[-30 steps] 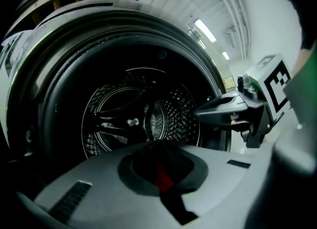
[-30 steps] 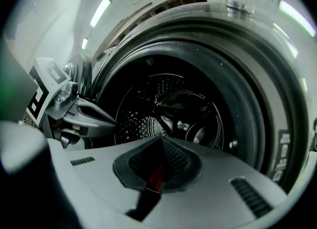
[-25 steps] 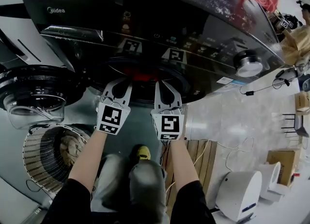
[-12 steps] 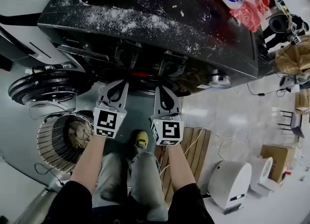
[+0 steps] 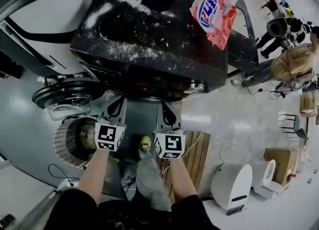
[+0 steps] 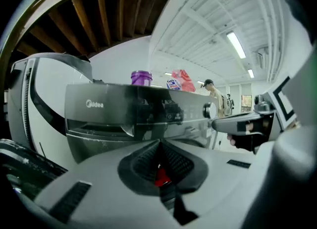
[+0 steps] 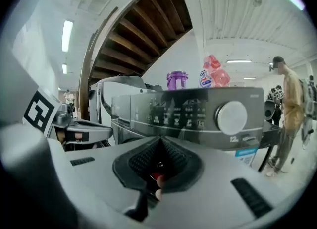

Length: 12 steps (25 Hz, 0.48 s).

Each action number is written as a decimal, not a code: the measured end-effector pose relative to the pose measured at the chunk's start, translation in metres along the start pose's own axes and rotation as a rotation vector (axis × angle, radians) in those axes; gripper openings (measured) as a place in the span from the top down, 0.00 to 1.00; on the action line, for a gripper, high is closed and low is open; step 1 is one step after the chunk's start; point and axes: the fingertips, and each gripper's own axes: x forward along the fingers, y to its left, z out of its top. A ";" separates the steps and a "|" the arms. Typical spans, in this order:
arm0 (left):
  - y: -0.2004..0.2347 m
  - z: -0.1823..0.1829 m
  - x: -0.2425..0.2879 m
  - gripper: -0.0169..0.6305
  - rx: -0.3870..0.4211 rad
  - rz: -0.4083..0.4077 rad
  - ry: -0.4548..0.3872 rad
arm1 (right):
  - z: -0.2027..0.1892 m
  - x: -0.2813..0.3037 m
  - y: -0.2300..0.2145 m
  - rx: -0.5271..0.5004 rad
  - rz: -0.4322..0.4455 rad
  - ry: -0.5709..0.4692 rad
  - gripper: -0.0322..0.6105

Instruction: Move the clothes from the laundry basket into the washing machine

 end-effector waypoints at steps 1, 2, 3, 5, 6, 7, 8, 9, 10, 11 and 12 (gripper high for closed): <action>-0.002 0.012 -0.010 0.96 -0.003 0.007 -0.002 | 0.011 -0.010 -0.002 0.007 -0.005 0.001 0.95; -0.005 0.026 -0.018 0.96 0.011 0.015 -0.010 | 0.024 -0.017 -0.004 0.011 -0.010 -0.005 0.95; -0.007 0.039 -0.025 0.96 0.028 0.025 -0.020 | 0.035 -0.024 -0.006 0.011 -0.012 -0.015 0.95; -0.013 0.064 -0.037 0.96 0.051 0.052 -0.046 | 0.054 -0.036 -0.010 0.025 -0.006 -0.042 0.95; -0.014 0.077 -0.041 0.96 0.057 0.067 -0.060 | 0.065 -0.040 -0.014 0.038 -0.002 -0.062 0.95; -0.015 0.091 -0.043 0.96 0.062 0.077 -0.074 | 0.077 -0.042 -0.019 0.048 0.000 -0.078 0.95; -0.020 0.105 -0.047 0.96 0.066 0.082 -0.083 | 0.088 -0.047 -0.022 0.054 0.000 -0.085 0.95; -0.027 0.115 -0.054 0.96 0.069 0.084 -0.086 | 0.098 -0.054 -0.025 0.060 -0.001 -0.085 0.95; -0.031 0.124 -0.060 0.96 0.068 0.087 -0.086 | 0.107 -0.062 -0.026 0.063 -0.002 -0.086 0.95; -0.032 0.134 -0.065 0.96 0.067 0.092 -0.088 | 0.119 -0.066 -0.027 0.061 -0.002 -0.091 0.95; -0.032 0.144 -0.068 0.96 0.068 0.098 -0.093 | 0.130 -0.068 -0.027 0.053 0.000 -0.098 0.95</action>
